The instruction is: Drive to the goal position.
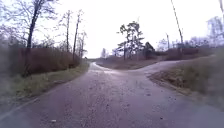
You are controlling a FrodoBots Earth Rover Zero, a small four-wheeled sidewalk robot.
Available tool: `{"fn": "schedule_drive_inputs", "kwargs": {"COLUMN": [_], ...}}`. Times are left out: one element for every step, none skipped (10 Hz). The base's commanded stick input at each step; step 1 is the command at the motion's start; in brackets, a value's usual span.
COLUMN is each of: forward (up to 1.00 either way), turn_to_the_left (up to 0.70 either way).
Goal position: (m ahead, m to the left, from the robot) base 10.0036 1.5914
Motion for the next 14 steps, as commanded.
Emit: {"fn": "schedule_drive_inputs", "kwargs": {"forward": [0.0,0.0,0.0,0.0,0.0,0.0,0.0,0.0,0.0,0.0,0.0,0.0,0.43,0.7], "turn_to_the_left": [-0.59,-0.68,-0.7,-0.7,-0.7,-0.7,-0.7,-0.7,-0.7,-0.7,-0.7,-0.7,-0.48,-0.15]}}
